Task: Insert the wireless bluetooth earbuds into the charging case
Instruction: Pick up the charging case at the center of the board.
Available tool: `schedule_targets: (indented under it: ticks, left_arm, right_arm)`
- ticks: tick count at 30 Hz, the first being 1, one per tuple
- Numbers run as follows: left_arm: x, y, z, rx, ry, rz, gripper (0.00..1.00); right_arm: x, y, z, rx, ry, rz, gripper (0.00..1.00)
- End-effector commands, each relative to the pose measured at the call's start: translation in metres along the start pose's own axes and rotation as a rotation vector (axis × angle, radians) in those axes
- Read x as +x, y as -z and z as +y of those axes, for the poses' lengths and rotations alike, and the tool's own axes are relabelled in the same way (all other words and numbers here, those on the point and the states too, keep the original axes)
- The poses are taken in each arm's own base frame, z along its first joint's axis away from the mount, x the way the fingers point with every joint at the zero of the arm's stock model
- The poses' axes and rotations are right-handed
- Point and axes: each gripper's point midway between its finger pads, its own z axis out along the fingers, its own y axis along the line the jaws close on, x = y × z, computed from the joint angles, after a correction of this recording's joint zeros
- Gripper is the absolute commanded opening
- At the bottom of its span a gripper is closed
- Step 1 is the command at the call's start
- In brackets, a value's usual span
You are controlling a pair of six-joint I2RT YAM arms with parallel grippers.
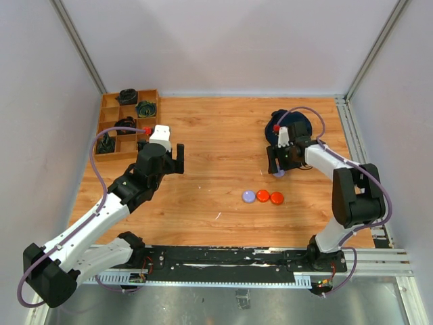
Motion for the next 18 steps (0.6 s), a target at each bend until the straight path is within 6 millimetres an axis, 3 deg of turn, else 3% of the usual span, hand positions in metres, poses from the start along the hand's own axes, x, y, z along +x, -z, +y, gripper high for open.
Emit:
schedule_targets:
  ticks: [1,12,18]
  left_arm:
    - [-0.005,-0.001,0.002,-0.001,0.024,-0.024,0.96]
    - [-0.003,-0.002,0.002,-0.006,0.021,-0.015,0.96]
    - [-0.002,-0.003,0.001,-0.002,0.018,-0.011,0.96]
  right_arm:
    - [0.011,0.008,0.022,-0.036,0.005,0.015,0.7]
    - [0.019,-0.004,0.008,0.052,0.056,0.042,0.66]
    - [0.023,-0.013,0.01,0.041,0.088,0.062,0.62]
